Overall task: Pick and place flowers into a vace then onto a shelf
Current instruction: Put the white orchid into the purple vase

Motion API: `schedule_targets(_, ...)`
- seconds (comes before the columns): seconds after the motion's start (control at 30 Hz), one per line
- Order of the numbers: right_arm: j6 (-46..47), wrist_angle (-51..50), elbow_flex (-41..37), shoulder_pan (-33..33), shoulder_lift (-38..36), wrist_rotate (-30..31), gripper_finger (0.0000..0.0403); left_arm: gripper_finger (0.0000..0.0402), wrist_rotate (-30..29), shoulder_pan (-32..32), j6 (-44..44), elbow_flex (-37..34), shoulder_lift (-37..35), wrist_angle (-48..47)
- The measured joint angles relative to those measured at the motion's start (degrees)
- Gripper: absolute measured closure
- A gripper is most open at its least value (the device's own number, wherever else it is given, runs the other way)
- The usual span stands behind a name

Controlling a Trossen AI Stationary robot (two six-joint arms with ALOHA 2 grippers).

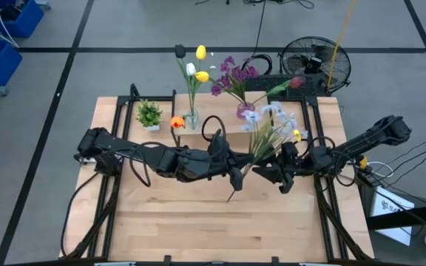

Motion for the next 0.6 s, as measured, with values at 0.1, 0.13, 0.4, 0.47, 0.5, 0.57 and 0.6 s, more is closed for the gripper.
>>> schedule_targets(0.1,-0.3,-0.2,0.0,0.0,0.0,0.0,0.0265,0.0395,0.0,0.0,-0.1,0.0,0.0,0.0)
schedule_targets(0.13,-0.8,0.0,0.0,0.0,0.0,0.0,0.0277,0.0394,0.3,0.0,-0.2,0.0,0.0,-0.1)
schedule_targets(0.4,-3.9,1.0,0.0,0.0,0.0,0.0,0.0392,0.0381,4.9,0.0,-2.0,0.0,0.0,-0.4)
schedule_targets(0.47,-4.5,0.8,0.0,0.0,0.0,0.0,0.0389,0.0366,6.5,0.1,-2.3,0.0,0.0,-0.3)
schedule_targets(0.5,-4.7,0.7,0.0,0.1,0.0,0.0,0.0389,0.0357,6.9,0.0,-2.3,0.0,0.0,-0.3)
schedule_targets(0.57,-5.2,0.5,0.0,0.4,0.0,0.0,0.0393,0.0337,7.5,0.0,-2.4,0.0,0.0,-0.4)
schedule_targets(0.6,-5.8,0.5,0.0,0.7,0.0,0.0,0.0396,0.0326,7.9,0.0,-2.1,0.0,0.0,-0.4)
